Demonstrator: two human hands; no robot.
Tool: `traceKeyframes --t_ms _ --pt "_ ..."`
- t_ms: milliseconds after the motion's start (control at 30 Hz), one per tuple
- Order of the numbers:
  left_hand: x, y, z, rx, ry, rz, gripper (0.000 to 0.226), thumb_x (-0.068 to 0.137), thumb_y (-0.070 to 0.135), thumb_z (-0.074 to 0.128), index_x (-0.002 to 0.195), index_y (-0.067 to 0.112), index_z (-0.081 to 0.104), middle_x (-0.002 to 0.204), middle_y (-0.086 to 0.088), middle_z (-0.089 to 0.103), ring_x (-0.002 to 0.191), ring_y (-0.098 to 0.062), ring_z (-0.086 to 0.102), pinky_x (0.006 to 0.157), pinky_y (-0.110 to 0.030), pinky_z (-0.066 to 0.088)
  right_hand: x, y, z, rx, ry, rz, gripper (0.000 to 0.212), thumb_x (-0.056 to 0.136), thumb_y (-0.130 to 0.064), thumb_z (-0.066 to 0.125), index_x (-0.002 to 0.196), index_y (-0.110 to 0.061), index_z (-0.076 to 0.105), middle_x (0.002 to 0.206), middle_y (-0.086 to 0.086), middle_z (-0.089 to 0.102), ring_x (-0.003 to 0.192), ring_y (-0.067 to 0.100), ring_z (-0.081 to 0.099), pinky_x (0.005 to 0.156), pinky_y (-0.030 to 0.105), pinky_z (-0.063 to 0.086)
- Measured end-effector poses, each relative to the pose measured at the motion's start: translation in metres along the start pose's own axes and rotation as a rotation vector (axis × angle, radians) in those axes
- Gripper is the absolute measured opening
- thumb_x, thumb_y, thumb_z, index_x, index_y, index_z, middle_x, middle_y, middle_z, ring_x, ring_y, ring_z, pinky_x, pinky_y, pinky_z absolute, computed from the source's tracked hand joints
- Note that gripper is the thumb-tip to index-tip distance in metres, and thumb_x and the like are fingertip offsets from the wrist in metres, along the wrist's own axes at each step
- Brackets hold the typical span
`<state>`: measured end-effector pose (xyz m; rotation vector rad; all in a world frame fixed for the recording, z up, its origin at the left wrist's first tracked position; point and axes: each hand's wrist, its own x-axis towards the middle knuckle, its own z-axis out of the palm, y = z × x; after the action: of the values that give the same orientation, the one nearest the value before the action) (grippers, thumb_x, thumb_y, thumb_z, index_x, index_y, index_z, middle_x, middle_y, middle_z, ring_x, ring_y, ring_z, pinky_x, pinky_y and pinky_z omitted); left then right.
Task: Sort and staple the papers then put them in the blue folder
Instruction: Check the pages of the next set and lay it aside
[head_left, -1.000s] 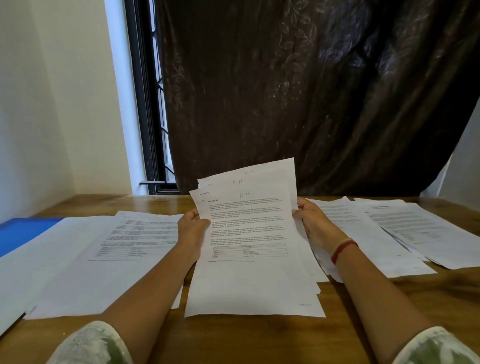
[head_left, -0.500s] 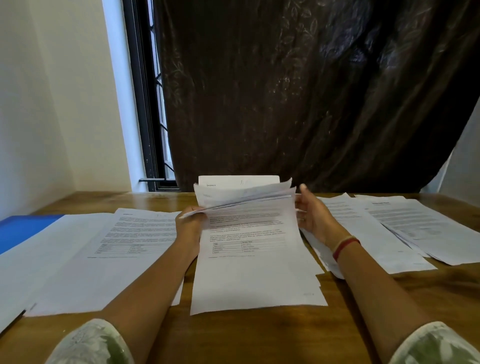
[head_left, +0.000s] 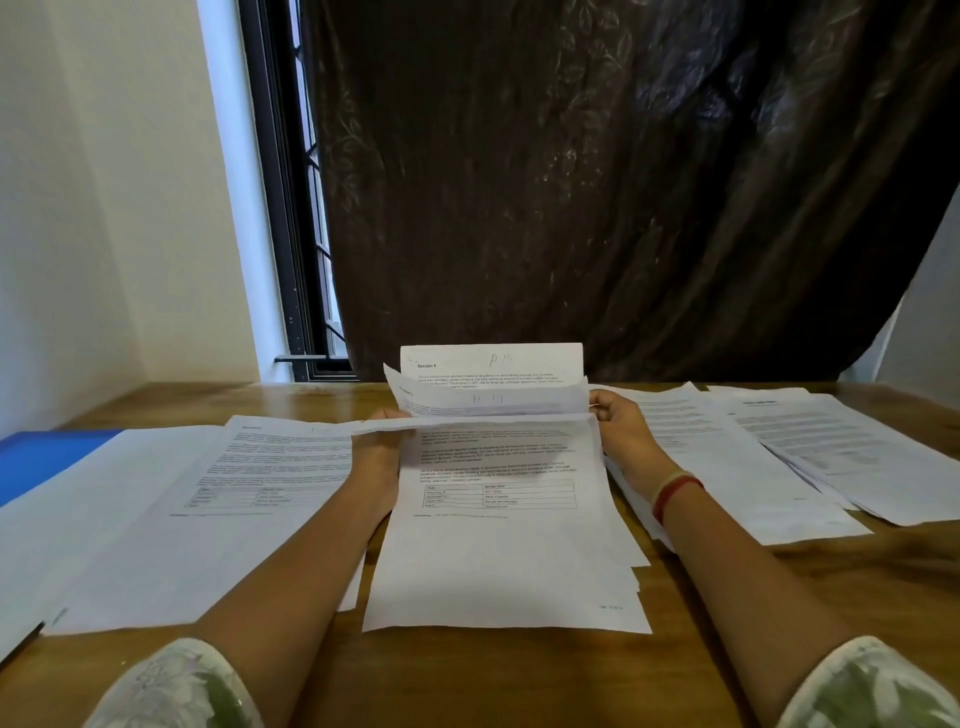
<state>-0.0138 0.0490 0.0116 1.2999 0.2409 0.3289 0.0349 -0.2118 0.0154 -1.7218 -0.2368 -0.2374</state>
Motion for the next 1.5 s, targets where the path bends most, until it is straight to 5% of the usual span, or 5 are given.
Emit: traceKeyframes --t_ms 233,700,1067,1333,1500 --pt "-0.012 0.008 0.007 -0.094 0.042 -0.031 0.018 0.084 -0.004 0.052 0.08 0.012 0.057 0.075 -0.005 0.067 0.07 -0.026 0.063 0.056 -0.033 0.051 -0.002 -0.011 0.002 -0.032 0.059 -0.005 0.005 0.092 -0.031 0.063 0.096 -0.027 0.062 0.085 -0.009 0.069 0.071 0.018 0.068 0.053 0.018 0.05" --pt "-0.016 0.01 0.006 -0.111 0.04 -0.035 0.021 0.083 -0.009 0.049 0.086 0.009 0.059 0.086 -0.012 0.067 0.077 -0.031 0.064 0.062 -0.036 0.054 -0.007 -0.02 -0.02 -0.159 -0.288 0.191 0.02 0.084 -0.033 0.072 0.098 -0.019 0.073 0.094 0.004 0.075 0.094 0.035 0.069 0.088 0.051 0.056" --pt "-0.017 0.012 0.009 -0.082 0.055 -0.07 0.024 0.082 -0.008 0.051 0.097 0.008 0.06 0.092 -0.011 0.068 0.08 -0.031 0.064 0.06 -0.035 0.053 0.008 -0.035 -0.023 -0.053 0.264 0.019 0.013 0.094 -0.022 0.061 0.1 -0.01 0.064 0.105 0.01 0.067 0.097 0.029 0.062 0.089 0.039 0.053" --pt "-0.014 0.011 0.009 0.008 0.068 -0.08 0.02 0.088 0.001 0.055 0.105 0.01 0.062 0.096 -0.014 0.069 0.089 -0.036 0.066 0.09 -0.052 0.053 0.001 -0.044 -0.022 0.045 0.501 -0.14 0.012 0.098 -0.022 0.055 0.102 -0.012 0.06 0.102 0.004 0.064 0.096 0.019 0.06 0.096 0.039 0.052" --pt "-0.002 0.002 0.01 0.064 0.046 -0.099 0.029 0.072 0.013 0.061 0.101 0.006 0.062 0.105 -0.022 0.066 0.099 -0.041 0.063 0.091 -0.058 0.05 -0.008 -0.08 -0.025 0.044 0.664 -0.442 0.02 0.098 -0.027 0.055 0.11 -0.014 0.064 0.104 -0.006 0.065 0.088 -0.004 0.059 0.086 0.015 0.052"
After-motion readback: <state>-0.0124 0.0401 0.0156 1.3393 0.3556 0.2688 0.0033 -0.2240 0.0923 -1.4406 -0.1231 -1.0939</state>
